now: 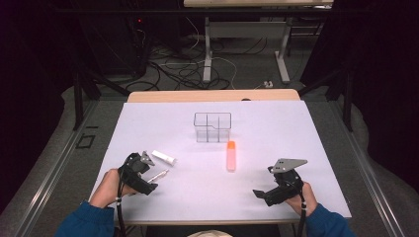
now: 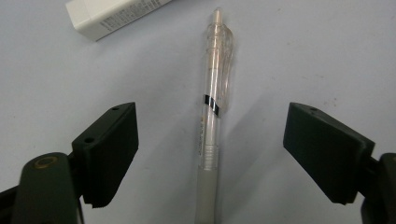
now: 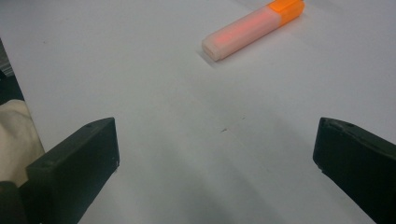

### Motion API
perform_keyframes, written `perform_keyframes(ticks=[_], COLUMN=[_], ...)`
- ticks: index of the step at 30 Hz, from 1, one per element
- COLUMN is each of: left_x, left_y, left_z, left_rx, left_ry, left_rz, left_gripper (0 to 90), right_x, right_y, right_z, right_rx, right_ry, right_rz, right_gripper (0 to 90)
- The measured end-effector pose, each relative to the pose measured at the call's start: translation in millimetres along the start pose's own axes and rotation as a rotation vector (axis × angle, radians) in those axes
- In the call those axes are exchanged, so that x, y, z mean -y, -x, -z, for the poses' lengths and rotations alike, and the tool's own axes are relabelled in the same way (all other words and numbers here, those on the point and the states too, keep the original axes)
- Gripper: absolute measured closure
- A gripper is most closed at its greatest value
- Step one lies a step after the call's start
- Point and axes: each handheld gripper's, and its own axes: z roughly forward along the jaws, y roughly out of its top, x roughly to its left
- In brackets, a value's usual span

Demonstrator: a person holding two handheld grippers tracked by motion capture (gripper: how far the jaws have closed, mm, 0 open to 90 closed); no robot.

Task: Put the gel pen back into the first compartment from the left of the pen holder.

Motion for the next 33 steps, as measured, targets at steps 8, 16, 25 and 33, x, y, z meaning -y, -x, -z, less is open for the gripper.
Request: perform_keyframes(ticks=[8, 16, 25, 33], left_x=[-0.3, 0.7, 4.8, 2.1], left_y=[2.2, 3.5, -3.2, -3.9], left_z=[-2.6, -6.3, -11.2, -12.8], left_rx=[-0.01, 0.004, 0.036, 0.052], left_ry=[-0.038, -0.042, -0.037, -0.058], left_rz=[-0.007, -0.014, -0.001, -0.002], left_gripper=[22.9, 52.7, 69.2, 75.2], right_x=[-0.1, 0.0, 0.0, 0.2], right_y=[0.2, 0.6, 0.5, 0.5], right_z=[0.6, -0.6, -0.6, -1.0], right_rx=[0.001, -0.003, -0.001, -0.008], right_ry=[-0.012, -0.016, -0.016, -0.019], right_rz=[-0.002, -0.006, -0.006, -0.008], right_gripper=[0.0, 0.0, 0.0, 0.0])
